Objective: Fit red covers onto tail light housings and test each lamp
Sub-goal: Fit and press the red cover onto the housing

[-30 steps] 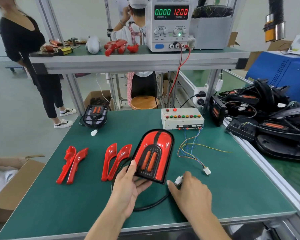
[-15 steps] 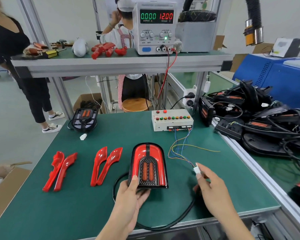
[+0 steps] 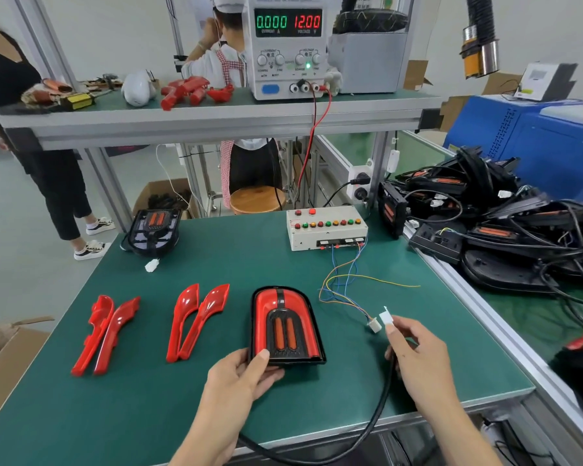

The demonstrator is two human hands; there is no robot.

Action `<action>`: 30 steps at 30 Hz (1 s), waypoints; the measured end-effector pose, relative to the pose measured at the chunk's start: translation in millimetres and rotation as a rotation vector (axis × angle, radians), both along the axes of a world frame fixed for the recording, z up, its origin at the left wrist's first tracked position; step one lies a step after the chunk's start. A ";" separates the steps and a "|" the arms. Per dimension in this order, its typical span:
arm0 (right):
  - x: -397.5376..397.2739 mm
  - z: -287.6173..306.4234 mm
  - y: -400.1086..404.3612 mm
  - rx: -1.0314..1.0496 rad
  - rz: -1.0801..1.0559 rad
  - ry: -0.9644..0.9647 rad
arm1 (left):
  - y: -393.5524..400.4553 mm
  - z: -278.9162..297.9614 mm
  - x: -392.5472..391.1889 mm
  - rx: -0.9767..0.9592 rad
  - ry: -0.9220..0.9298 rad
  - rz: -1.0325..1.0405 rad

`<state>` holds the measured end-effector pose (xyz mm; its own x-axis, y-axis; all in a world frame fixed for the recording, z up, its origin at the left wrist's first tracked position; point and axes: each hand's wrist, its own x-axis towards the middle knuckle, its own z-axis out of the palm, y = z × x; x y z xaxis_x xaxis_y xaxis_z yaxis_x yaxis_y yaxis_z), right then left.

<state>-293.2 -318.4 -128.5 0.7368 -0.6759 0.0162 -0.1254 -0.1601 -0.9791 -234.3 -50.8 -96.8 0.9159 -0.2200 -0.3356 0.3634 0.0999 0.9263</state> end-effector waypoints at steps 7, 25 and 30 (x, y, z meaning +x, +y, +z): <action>-0.4 -5.3 2.9 -0.043 -0.077 -0.067 | 7.1 8.0 1.5 0.449 -0.064 -0.001; 2.0 -12.2 2.6 0.013 -0.089 -0.198 | -187.6 25.9 50.8 1.184 -0.763 -0.729; 4.0 -17.9 0.7 -0.025 -0.078 -0.171 | -189.2 18.4 52.5 0.993 -0.638 -0.708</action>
